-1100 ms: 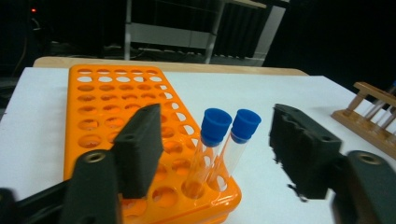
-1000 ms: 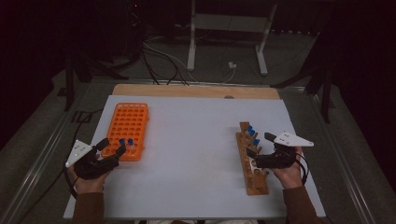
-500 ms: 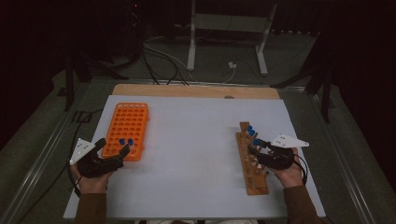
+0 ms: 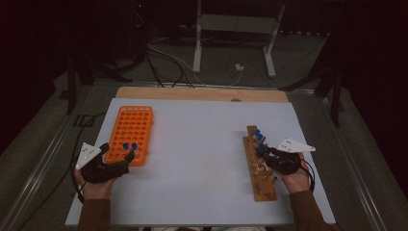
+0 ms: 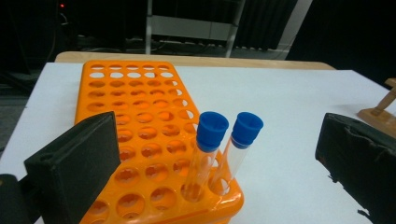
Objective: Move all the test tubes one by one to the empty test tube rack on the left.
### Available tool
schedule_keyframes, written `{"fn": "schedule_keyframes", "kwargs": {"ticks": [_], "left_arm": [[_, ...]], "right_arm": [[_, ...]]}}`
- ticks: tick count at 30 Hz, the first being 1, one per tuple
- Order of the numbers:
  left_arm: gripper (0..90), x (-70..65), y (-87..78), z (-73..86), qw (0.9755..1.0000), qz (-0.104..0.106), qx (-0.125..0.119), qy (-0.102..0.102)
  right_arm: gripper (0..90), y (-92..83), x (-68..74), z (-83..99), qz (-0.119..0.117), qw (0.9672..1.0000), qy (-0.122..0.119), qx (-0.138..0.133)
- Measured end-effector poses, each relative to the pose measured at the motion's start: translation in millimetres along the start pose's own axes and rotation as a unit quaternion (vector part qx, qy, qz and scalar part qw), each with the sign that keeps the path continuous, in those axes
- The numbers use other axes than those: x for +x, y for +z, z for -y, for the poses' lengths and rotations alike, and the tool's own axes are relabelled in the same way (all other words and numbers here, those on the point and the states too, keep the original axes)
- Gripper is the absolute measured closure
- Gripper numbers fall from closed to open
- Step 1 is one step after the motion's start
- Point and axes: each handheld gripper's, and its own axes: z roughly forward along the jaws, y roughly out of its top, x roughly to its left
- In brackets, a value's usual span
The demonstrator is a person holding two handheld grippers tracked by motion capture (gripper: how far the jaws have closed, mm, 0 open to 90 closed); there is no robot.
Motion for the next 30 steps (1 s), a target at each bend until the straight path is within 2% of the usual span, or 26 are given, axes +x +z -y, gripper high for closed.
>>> {"fn": "schedule_keyframes", "kwargs": {"ticks": [7,13,17,21,30], "left_arm": [[0.7,-2.3,-1.4,-2.0,1.0000,-0.002,-0.002,0.007],[0.7,-6.2,0.9,-6.9,0.9998,-0.002,0.000,0.018],[0.7,-12.1,2.6,-12.3,0.9995,-0.002,0.006,0.030],[0.7,-19.4,3.1,-15.2,0.9988,-0.002,0.015,0.046],[0.8,-34.3,0.7,-27.5,0.9982,0.014,0.003,0.059]], "right_arm": [[76.9,-5.4,-1.8,-2.5,0.005,0.9999,0.011,-0.010],[77.0,-10.3,-4.2,-6.9,0.000,0.9995,0.029,-0.014],[77.0,-11.9,-3.1,-11.1,0.004,0.9996,0.027,-0.009],[77.0,-18.0,-4.4,-18.0,0.002,0.9993,0.031,-0.018],[77.0,-27.3,-6.3,-32.0,-0.002,0.9991,0.027,-0.032]]}}
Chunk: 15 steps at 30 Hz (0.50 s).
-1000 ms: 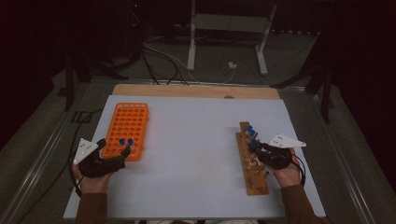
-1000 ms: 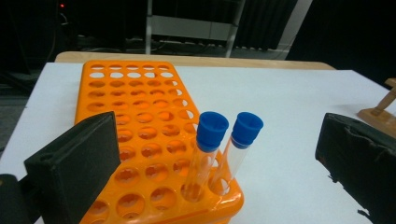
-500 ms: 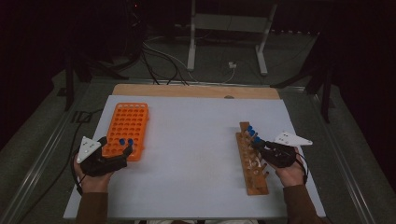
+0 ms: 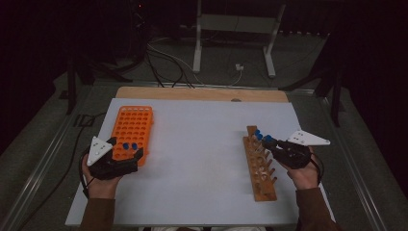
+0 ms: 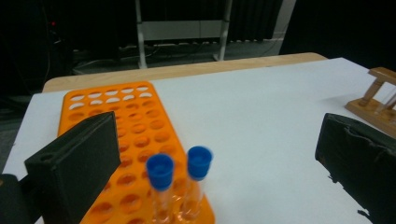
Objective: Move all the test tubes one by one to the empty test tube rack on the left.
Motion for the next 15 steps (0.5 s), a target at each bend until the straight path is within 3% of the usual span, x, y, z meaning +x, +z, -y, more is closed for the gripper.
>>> {"fn": "schedule_keyframes", "kwargs": {"ticks": [8,15], "left_arm": [[0.7,-13.1,5.3,-7.7,0.9997,0.023,-0.001,0.012],[0.8,-24.1,15.4,-13.7,0.9986,0.052,0.001,0.001]], "right_arm": [[77.0,-9.9,-1.0,-15.6,0.002,0.9999,-0.001,-0.015],[77.1,-10.3,2.8,-25.9,-0.007,0.9996,0.000,-0.026]]}}
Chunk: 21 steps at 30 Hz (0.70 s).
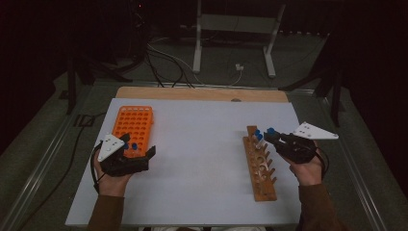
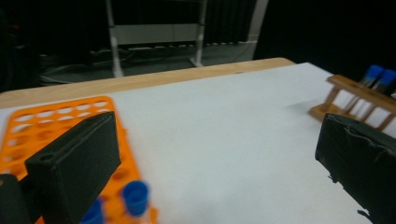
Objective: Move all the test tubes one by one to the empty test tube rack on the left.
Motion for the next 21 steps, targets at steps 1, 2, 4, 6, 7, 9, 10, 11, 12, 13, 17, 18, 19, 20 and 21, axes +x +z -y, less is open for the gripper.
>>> {"fn": "schedule_keyframes", "kwargs": {"ticks": [1,2,4,6,7,9,10,11,12,13,17,18,19,20,21], "left_arm": [[0.7,-2.2,2.3,-0.7,1.0000,0.003,0.003,0.003],[0.7,-4.4,4.4,-1.5,1.0000,0.006,0.005,0.006],[0.7,-8.5,8.2,-3.1,0.9998,0.013,0.008,0.010],[0.7,-12.8,12.1,-4.2,0.9997,0.018,0.008,0.012],[0.8,-14.8,14.1,-4.6,0.9996,0.022,0.010,0.014],[0.7,-18.8,18.3,-5.0,0.9994,0.028,0.012,0.018],[0.8,-20.9,20.4,-5.1,0.9993,0.030,0.012,0.018],[0.8,-22.9,22.5,-5.2,0.9992,0.033,0.014,0.019],[0.8,-24.7,24.5,-5.3,0.9990,0.037,0.016,0.021],[0.8,-26.4,26.5,-5.3,0.9988,0.039,0.017,0.022],[0.8,-32.7,33.8,-5.9,0.9982,0.048,0.023,0.029],[0.8,-34.1,35.3,-6.1,0.9980,0.049,0.025,0.031],[0.8,-35.3,36.8,-6.3,0.9979,0.051,0.026,0.032],[0.8,-36.5,38.2,-6.5,0.9977,0.053,0.026,0.034],[0.8,-38.0,39.8,-6.6,0.9976,0.054,0.026,0.034]], "right_arm": [[77.1,1.9,1.9,-0.8,-0.002,1.0000,-0.001,0.001],[77.1,4.1,4.0,-1.5,-0.006,1.0000,-0.002,0.002],[77.1,8.7,8.3,-3.3,-0.013,0.9999,-0.005,0.003],[77.1,13.5,13.0,-5.3,-0.024,0.9997,-0.006,0.002],[77.0,16.2,15.4,-6.4,-0.029,0.9996,-0.007,0.002],[77.0,21.8,20.8,-8.5,-0.037,0.9993,-0.010,0.004],[77.1,24.7,23.4,-9.4,-0.041,0.9991,-0.011,0.005],[77.0,27.5,26.0,-10.3,-0.045,0.9989,-0.013,0.007],[77.0,30.2,29.0,-11.1,-0.049,0.9987,-0.014,0.009],[77.0,33.0,31.8,-12.0,-0.052,0.9985,-0.016,0.009],[77.0,44.6,42.4,-15.3,-0.066,0.9974,-0.023,0.016],[77.0,47.4,44.8,-16.1,-0.069,0.9971,-0.027,0.018],[77.0,50.1,47.3,-16.6,-0.072,0.9968,-0.028,0.019],[77.0,52.7,49.7,-17.1,-0.074,0.9966,-0.030,0.021],[77.0,55.2,51.9,-17.6,-0.076,0.9964,-0.030,0.023]]}}
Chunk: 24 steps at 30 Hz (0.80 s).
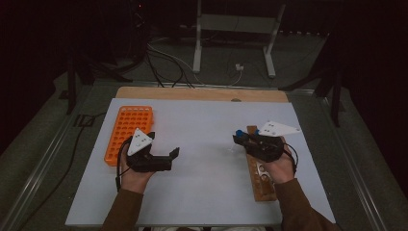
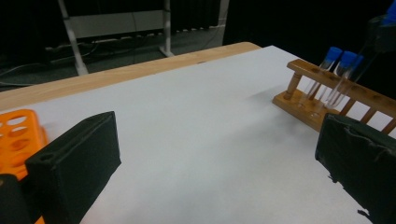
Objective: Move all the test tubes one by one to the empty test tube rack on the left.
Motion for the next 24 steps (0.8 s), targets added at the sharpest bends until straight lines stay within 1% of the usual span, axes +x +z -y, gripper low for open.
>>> {"fn": "schedule_keyframes", "kwargs": {"ticks": [7,13,16,19,20,22,24], "left_arm": [[1.4,-10.3,13.3,-2.0,0.9998,0.018,0.009,0.006],[3.2,-21.6,24.8,-4.8,0.9992,0.027,0.022,0.020],[3.3,-26.0,31.5,-5.9,0.9987,0.037,0.028,0.021],[4.9,-31.5,37.0,-6.5,0.9983,0.044,0.027,0.024],[6.4,-33.6,38.5,-6.6,0.9983,0.045,0.025,0.026],[10.4,-36.4,41.4,-6.5,0.9980,0.053,0.023,0.025],[19.7,-40.0,44.4,-6.1,0.9976,0.062,0.019,0.024]], "right_arm": [[77.0,15.8,11.9,-6.4,-0.014,0.9999,-0.003,0.007],[77.0,25.6,20.2,-11.5,-0.024,0.9996,-0.006,0.010],[77.0,30.1,23.3,-13.1,-0.028,0.9996,-0.003,0.010],[77.0,34.6,25.9,-13.6,-0.032,0.9994,-0.002,0.011],[77.0,35.8,26.8,-13.8,-0.034,0.9993,-0.001,0.012],[77.0,37.9,28.6,-14.4,-0.037,0.9993,-0.002,0.011],[77.0,39.5,30.9,-15.7,-0.038,0.9992,-0.003,0.011]]}}
